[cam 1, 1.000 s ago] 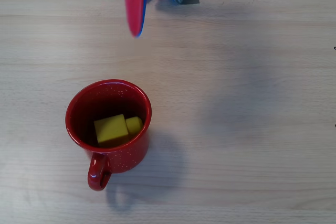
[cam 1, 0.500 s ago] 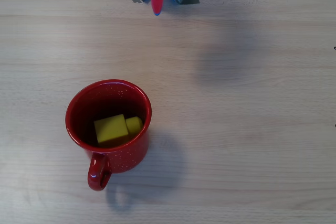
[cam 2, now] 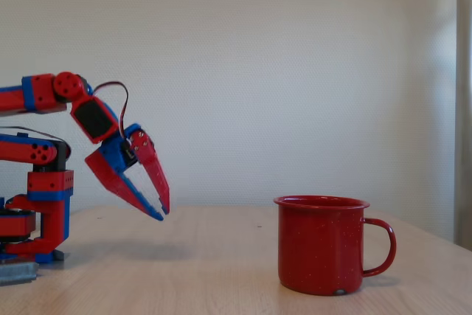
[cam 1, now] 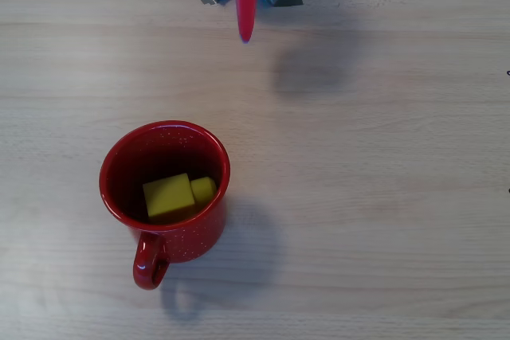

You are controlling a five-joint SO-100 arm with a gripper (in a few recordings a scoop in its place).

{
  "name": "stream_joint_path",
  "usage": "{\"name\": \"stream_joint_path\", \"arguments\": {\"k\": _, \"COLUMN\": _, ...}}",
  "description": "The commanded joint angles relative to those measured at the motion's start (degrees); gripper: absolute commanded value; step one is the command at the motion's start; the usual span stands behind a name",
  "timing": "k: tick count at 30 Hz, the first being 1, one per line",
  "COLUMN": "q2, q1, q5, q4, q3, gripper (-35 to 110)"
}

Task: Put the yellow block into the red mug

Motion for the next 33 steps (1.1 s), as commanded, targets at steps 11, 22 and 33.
{"name": "stream_joint_path", "arguments": {"k": 11, "q2": 9.3, "q1": -2.0, "q5": 1.2, "q4": 0.5, "q3": 7.3, "gripper": 0}}
{"name": "stream_joint_path", "arguments": {"k": 22, "q2": 12.5, "q1": -0.8, "q5": 3.0, "q4": 2.3, "q3": 7.9, "gripper": 0}}
{"name": "stream_joint_path", "arguments": {"k": 33, "q2": 12.5, "q1": -0.3, "q5": 3.5, "q4": 2.3, "q3": 7.9, "gripper": 0}}
